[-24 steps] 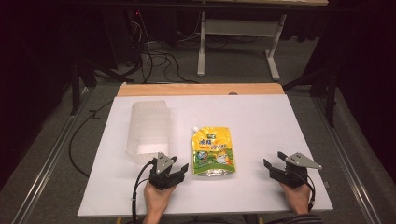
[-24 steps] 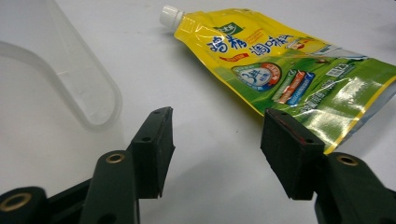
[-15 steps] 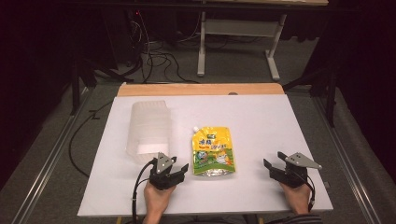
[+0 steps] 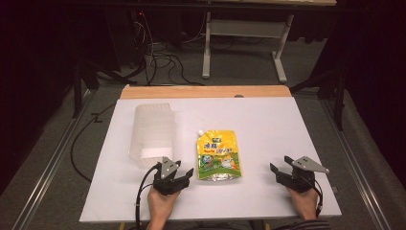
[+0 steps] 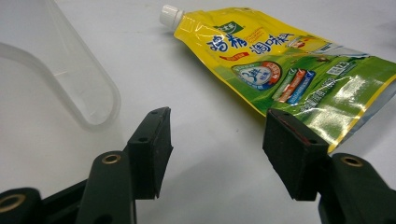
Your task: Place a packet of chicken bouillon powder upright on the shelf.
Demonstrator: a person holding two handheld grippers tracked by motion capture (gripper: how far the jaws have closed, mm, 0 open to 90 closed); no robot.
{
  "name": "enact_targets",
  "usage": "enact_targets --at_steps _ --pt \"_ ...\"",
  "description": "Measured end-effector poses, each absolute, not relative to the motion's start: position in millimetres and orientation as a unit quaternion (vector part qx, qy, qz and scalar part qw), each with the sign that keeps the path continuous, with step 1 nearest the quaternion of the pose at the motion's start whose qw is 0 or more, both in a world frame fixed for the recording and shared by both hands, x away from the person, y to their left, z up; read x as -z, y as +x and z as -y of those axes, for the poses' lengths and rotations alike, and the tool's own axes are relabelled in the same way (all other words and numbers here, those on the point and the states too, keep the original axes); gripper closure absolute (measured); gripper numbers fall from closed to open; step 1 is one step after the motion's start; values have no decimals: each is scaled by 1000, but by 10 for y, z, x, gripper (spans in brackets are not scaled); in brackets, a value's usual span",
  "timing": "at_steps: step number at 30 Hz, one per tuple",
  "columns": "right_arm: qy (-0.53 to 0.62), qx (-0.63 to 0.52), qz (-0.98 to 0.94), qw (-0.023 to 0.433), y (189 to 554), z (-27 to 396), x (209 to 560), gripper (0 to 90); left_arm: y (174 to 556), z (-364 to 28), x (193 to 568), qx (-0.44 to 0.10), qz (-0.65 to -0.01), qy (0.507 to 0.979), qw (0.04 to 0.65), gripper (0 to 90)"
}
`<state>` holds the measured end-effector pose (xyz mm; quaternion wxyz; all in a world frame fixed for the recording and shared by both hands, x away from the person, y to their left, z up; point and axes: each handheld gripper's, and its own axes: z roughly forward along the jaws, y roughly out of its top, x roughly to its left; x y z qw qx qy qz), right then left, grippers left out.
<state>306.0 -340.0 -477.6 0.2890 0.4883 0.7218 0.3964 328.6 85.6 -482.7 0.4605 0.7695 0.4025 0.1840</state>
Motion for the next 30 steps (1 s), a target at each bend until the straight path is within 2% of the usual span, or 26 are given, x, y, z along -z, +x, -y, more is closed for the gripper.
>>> enact_targets --at_steps 17,30 --pt "492 -395 -721 287 3062 3397 4775 339 3278 -851 4807 -200 -404 760 468 454" --pt "492 -395 -721 286 3062 3395 4775 339 3275 -846 4764 -192 -411 755 474 450"
